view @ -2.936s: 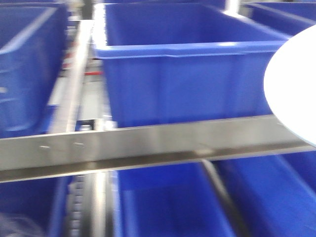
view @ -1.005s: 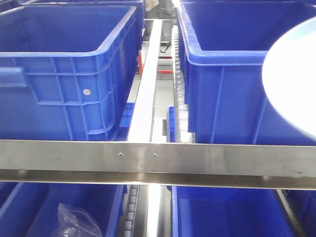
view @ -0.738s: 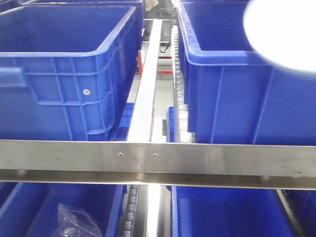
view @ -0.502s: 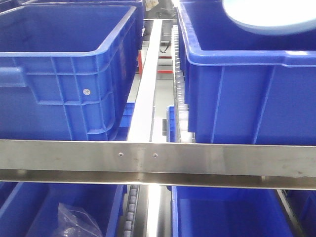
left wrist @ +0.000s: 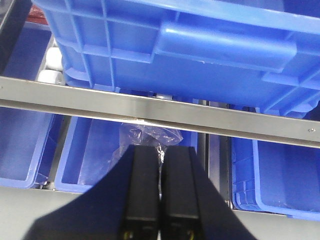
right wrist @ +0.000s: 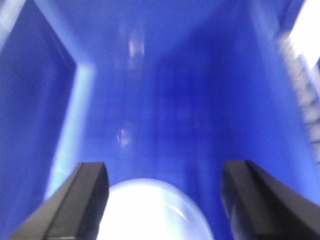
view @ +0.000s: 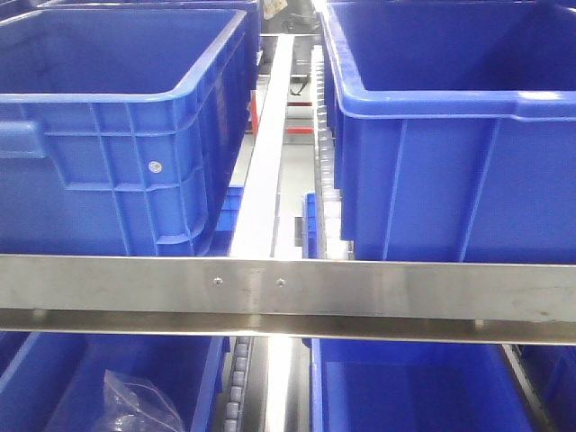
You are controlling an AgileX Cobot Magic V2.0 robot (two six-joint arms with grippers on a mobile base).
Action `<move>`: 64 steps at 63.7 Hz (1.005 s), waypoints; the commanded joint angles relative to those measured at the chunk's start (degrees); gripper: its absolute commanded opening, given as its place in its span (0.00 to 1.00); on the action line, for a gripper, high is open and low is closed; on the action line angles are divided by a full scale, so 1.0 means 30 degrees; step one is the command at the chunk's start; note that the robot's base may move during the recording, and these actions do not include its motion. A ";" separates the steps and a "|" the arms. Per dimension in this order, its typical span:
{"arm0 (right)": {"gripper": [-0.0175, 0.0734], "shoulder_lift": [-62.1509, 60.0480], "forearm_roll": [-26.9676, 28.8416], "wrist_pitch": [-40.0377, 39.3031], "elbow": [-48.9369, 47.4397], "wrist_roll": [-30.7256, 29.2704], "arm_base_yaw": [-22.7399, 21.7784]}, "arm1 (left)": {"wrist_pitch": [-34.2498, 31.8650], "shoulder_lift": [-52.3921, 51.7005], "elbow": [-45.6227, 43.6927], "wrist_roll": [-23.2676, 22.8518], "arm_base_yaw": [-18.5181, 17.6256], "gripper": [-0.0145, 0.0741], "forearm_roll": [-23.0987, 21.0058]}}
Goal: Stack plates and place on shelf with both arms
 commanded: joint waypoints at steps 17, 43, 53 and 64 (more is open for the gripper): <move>0.25 -1.0110 0.0007 -0.3682 0.9066 -0.0006 -0.0079 | -0.1309 0.0010 -0.0527 -0.0122 -0.0147 0.27 -0.0011; 0.25 -1.4418 0.0007 -0.4598 1.4059 -0.0006 -0.0079 | -0.1309 0.0010 -0.0527 -0.0122 -0.0147 0.27 -0.0011; 0.25 -1.4418 0.0007 -0.4487 1.4059 -0.0006 -0.0079 | -0.1309 0.0010 -0.0527 -0.0122 -0.0147 0.27 -0.0011; 0.25 -1.4418 0.0007 -0.4487 1.4059 -0.0006 -0.0079 | -0.1309 0.0010 -0.0527 -0.0122 -0.0147 0.27 -0.0011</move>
